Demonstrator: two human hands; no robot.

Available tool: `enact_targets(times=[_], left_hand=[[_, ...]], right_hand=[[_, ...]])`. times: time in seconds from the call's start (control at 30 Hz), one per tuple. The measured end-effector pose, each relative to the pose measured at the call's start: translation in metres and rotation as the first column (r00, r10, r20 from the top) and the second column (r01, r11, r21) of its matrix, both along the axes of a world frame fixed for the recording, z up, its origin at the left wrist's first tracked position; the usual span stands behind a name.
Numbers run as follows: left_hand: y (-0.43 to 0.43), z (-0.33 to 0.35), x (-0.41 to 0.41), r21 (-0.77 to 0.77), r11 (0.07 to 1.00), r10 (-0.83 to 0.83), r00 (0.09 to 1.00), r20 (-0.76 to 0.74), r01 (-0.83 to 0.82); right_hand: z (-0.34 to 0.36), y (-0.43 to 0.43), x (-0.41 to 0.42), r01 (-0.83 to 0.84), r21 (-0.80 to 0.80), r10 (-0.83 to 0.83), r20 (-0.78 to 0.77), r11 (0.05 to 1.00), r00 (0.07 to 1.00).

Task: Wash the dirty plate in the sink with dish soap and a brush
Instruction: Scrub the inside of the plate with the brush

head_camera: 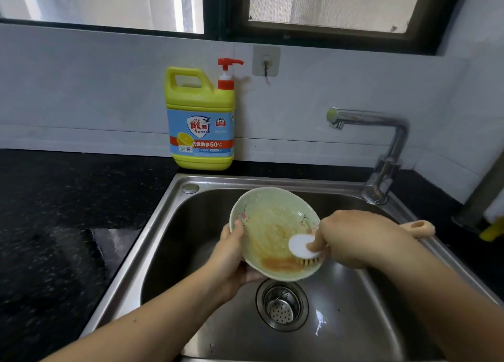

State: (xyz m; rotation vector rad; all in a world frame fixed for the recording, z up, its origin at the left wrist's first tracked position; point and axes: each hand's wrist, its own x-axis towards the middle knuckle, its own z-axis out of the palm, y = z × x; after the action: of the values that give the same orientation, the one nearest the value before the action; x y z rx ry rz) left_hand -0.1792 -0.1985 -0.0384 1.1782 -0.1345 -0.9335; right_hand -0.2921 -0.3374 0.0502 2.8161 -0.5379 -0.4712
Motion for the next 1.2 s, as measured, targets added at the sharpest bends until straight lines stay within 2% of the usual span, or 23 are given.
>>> enact_targets(times=[0.07, 0.17, 0.3, 0.33, 0.43, 0.5, 0.6, 0.73, 0.8, 0.87, 0.97, 1.07, 1.2], left_hand=[[0.000, 0.002, 0.001, 0.004, 1.000, 0.009, 1.000, 0.019, -0.009], [0.001, 0.002, 0.000, 0.019, 1.000, 0.007, 1.000, -0.001, -0.007], [0.000, -0.001, -0.002, 0.056, 0.998, -0.013, 0.997, -0.071, 0.017], [0.000, -0.002, -0.003, 0.063, 0.998, -0.026, 0.997, -0.078, 0.031], [-0.001, -0.003, -0.004, 0.064, 0.996, -0.064, 0.996, -0.069, 0.068], [-0.002, -0.001, -0.007, 0.053, 0.994, -0.094, 0.993, -0.067, 0.098], [-0.001, 0.002, -0.009, 0.056, 0.994, -0.093, 0.994, -0.061, 0.097], [-0.001, 0.003, -0.008, 0.039, 0.994, -0.101, 0.994, -0.030, 0.102], [0.000, 0.003, -0.007, 0.030, 0.995, -0.097, 0.995, -0.034, 0.098], [0.000, 0.003, -0.007, 0.040, 0.995, -0.088, 0.996, -0.027, 0.089], [0.000, 0.002, -0.007, 0.058, 0.996, -0.068, 0.997, -0.047, 0.071], [0.000, 0.003, -0.006, 0.061, 0.996, -0.055, 0.997, -0.055, 0.058], [-0.002, 0.006, -0.009, 0.052, 0.992, -0.114, 0.993, -0.032, 0.116]], right_hand=[[-0.001, 0.007, 0.001, -0.092, 0.051, 0.093, -0.021, 0.994, 0.995], [-0.010, 0.010, 0.006, -0.160, 0.070, 0.156, 0.053, 0.985, 0.986], [-0.020, 0.009, 0.013, -0.175, 0.209, 0.143, 0.162, 0.962, 0.976], [-0.025, 0.010, 0.015, -0.181, 0.205, 0.140, 0.200, 0.962, 0.970], [-0.038, 0.016, 0.023, -0.192, 0.066, 0.161, 0.322, 0.979, 0.933], [-0.039, 0.011, 0.023, -0.129, 0.011, 0.115, 0.379, 0.992, 0.918], [-0.033, 0.002, 0.018, -0.003, -0.088, 0.035, 0.356, 0.996, 0.934], [-0.026, 0.004, 0.012, 0.055, -0.190, 0.019, 0.369, 0.980, 0.929], [-0.027, 0.010, 0.014, -0.003, -0.139, 0.056, 0.377, 0.990, 0.925], [-0.029, 0.019, 0.017, -0.128, -0.050, 0.138, 0.359, 0.990, 0.923], [-0.025, 0.022, 0.018, -0.269, 0.011, 0.259, 0.240, 0.963, 0.936], [-0.020, 0.012, 0.015, -0.221, 0.064, 0.195, 0.286, 0.973, 0.938], [-0.030, 0.011, 0.019, -0.090, -0.049, 0.102, 0.420, 0.995, 0.902]])
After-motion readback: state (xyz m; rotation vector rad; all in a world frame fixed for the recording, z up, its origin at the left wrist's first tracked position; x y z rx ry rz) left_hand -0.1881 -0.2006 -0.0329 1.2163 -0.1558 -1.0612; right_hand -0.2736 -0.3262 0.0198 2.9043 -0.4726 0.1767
